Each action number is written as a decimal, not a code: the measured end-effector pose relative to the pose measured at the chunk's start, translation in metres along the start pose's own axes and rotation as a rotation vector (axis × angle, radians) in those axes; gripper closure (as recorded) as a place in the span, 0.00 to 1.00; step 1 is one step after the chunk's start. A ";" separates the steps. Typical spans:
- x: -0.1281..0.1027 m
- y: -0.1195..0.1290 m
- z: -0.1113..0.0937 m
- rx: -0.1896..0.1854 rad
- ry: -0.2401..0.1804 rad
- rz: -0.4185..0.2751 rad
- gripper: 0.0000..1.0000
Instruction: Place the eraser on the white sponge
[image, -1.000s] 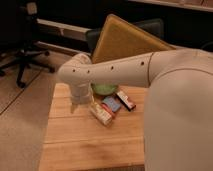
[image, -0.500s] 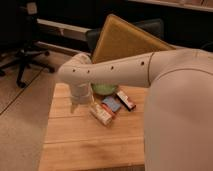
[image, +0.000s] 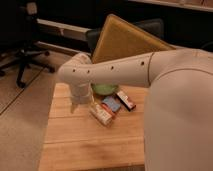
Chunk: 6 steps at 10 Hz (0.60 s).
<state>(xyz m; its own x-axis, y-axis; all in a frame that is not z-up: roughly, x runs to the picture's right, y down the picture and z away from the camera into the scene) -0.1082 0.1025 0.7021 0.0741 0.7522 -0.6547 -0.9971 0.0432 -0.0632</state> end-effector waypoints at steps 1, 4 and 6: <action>0.000 0.000 0.000 0.000 0.000 0.000 0.35; -0.009 -0.003 -0.005 -0.011 -0.030 -0.026 0.35; -0.036 -0.019 -0.021 -0.055 -0.120 -0.107 0.35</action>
<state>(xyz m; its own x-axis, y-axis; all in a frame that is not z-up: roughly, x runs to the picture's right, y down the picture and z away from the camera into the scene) -0.0915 0.0610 0.7113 0.1732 0.8188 -0.5473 -0.9809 0.0933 -0.1708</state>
